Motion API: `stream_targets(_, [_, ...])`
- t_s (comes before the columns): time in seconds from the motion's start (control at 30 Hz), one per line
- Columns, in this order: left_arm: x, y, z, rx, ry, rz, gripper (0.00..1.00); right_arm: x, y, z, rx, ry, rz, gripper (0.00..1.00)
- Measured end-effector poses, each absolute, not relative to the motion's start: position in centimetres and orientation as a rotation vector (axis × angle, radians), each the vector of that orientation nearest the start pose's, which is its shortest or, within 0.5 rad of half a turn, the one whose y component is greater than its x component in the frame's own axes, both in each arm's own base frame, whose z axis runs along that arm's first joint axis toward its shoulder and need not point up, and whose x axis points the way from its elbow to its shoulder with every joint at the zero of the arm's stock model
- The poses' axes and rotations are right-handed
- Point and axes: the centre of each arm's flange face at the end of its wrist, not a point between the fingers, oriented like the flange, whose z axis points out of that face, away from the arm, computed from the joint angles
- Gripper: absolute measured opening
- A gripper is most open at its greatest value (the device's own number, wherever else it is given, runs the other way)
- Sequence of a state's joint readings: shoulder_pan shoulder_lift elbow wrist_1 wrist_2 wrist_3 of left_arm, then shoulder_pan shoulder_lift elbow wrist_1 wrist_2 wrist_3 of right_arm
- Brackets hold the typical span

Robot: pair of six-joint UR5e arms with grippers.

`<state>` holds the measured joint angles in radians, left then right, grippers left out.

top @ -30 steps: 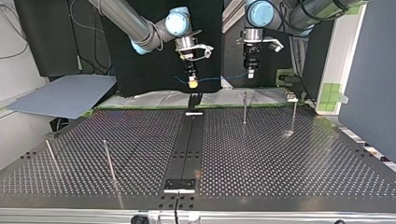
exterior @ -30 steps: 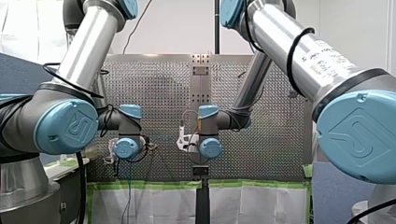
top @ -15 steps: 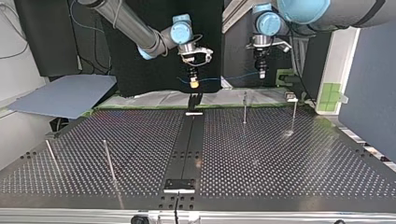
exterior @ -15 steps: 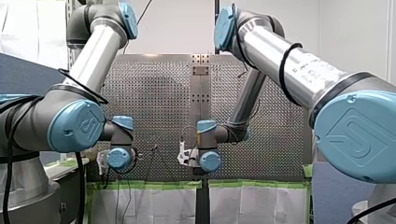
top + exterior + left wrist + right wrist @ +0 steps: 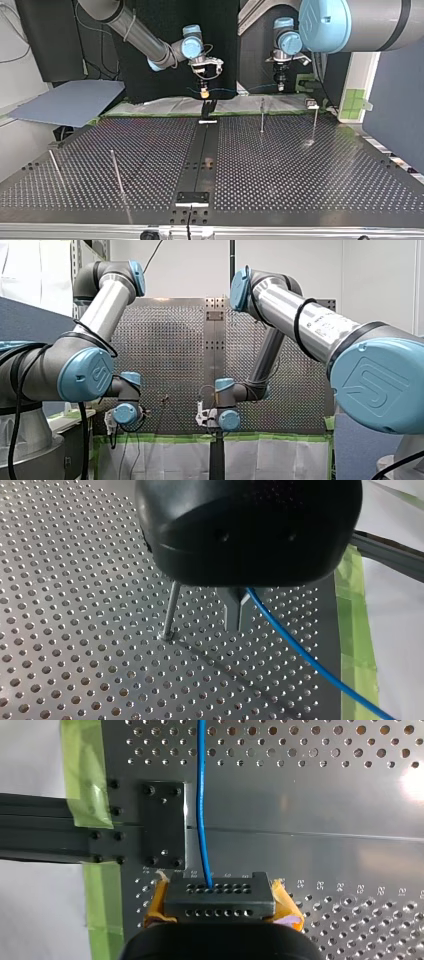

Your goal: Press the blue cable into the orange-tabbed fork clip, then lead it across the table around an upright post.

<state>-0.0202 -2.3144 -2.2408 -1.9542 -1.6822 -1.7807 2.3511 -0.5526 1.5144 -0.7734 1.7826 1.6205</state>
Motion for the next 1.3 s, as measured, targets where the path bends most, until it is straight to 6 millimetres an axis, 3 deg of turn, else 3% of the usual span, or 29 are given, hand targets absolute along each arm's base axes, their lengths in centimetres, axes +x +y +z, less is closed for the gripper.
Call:
stream_targets(0.23, [44.4, -13.1, -2.7, -0.264, 1.760, -0.082, 0.01, 55.8, -41.0, -3.9, 1.783, -0.976, 1.491, 0.00])
stream_targets(0.53, [46.5, -12.7, -2.2, -0.281, 1.746, -0.080, 0.01, 55.7, -42.3, -3.5, 1.781, -0.970, 1.500, 0.00])
stream_targets(1.3, [49.1, -12.1, -1.6, -0.293, 1.740, -0.095, 0.01, 54.6, -44.1, -3.4, 1.759, -0.973, 1.502, 0.00])
